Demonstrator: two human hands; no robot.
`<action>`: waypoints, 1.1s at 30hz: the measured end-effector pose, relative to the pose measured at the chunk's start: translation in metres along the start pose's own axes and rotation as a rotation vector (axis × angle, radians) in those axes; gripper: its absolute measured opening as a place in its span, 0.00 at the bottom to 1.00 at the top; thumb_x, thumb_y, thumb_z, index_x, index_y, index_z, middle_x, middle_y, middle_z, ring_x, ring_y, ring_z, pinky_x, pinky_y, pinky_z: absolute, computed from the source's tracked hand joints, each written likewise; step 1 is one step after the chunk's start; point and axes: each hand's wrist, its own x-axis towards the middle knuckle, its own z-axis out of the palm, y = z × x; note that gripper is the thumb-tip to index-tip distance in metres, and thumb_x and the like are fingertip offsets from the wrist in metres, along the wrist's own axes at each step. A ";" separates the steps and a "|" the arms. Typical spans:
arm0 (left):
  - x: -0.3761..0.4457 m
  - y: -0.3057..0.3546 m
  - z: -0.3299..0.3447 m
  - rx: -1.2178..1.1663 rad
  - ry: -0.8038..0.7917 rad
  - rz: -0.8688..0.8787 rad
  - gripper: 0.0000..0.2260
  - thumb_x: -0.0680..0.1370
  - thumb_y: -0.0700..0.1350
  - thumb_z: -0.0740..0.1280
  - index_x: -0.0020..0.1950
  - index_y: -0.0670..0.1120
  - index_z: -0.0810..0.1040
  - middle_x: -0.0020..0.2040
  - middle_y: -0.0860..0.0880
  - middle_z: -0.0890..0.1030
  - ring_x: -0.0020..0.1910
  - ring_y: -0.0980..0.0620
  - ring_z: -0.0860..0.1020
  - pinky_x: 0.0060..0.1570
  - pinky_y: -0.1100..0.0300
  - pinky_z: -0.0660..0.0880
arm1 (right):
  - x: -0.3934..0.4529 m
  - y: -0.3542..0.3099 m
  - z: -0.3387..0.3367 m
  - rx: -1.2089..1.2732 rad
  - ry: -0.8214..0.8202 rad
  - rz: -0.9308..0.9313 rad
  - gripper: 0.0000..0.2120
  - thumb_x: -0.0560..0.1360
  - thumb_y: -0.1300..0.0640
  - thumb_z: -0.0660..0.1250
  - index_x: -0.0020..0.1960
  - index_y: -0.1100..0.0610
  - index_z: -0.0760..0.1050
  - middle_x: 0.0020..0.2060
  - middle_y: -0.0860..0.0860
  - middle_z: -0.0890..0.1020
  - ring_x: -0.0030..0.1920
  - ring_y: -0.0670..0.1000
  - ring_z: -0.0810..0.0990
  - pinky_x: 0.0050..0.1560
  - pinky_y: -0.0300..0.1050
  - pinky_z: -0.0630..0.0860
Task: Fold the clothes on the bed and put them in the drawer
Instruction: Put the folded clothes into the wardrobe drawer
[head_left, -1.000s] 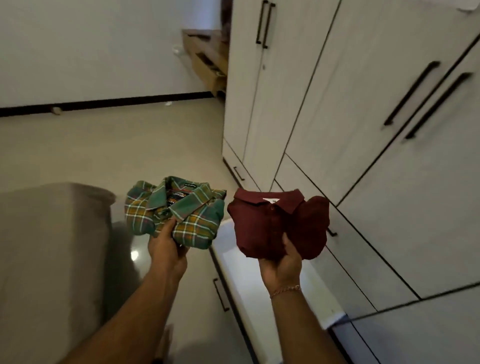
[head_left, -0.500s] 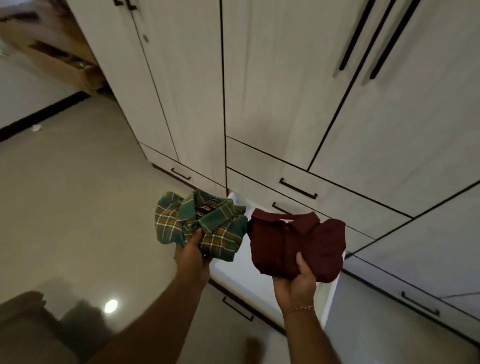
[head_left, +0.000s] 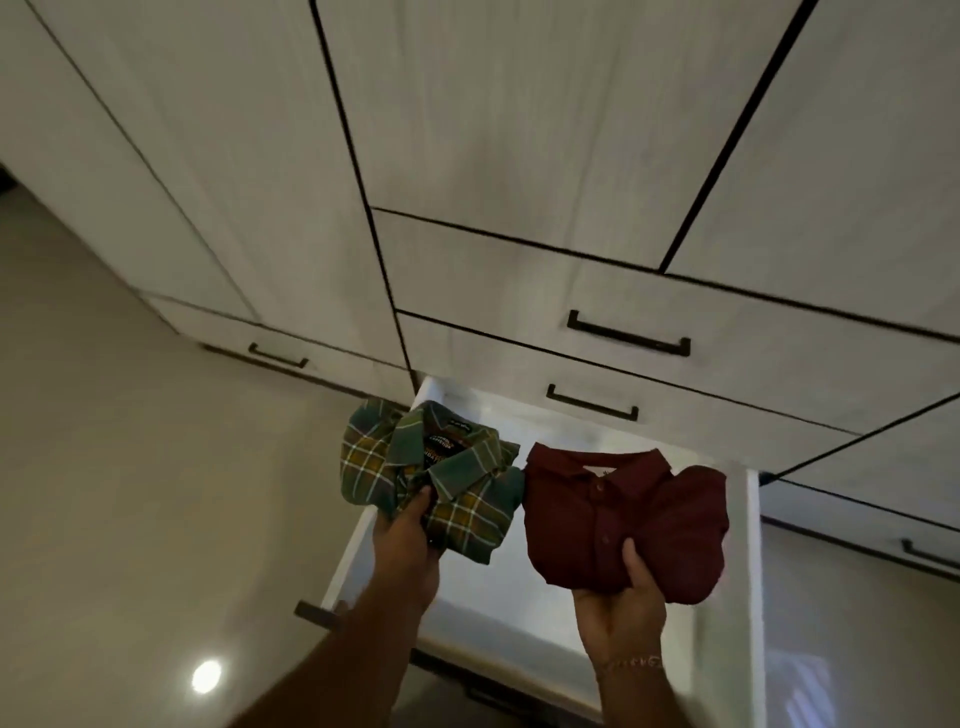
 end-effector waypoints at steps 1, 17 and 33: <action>0.027 -0.016 -0.003 0.012 -0.029 0.002 0.23 0.80 0.41 0.70 0.74 0.54 0.74 0.67 0.45 0.82 0.64 0.36 0.81 0.62 0.29 0.75 | 0.024 0.014 -0.009 0.014 0.013 -0.032 0.20 0.86 0.57 0.57 0.76 0.53 0.72 0.69 0.55 0.80 0.68 0.59 0.79 0.62 0.63 0.78; 0.342 -0.212 0.002 -0.163 -0.124 -0.037 0.42 0.63 0.52 0.83 0.75 0.58 0.71 0.68 0.53 0.80 0.66 0.45 0.78 0.67 0.44 0.75 | 0.362 0.129 -0.097 0.081 -0.008 -0.145 0.19 0.83 0.58 0.62 0.73 0.55 0.74 0.66 0.58 0.81 0.64 0.60 0.82 0.57 0.59 0.83; 0.433 -0.166 -0.039 2.037 -0.652 1.000 0.49 0.67 0.79 0.57 0.81 0.67 0.38 0.84 0.52 0.35 0.83 0.42 0.37 0.73 0.25 0.56 | 0.420 0.130 -0.139 -1.825 0.480 -0.845 0.49 0.66 0.19 0.58 0.81 0.39 0.56 0.83 0.53 0.55 0.82 0.62 0.54 0.72 0.77 0.56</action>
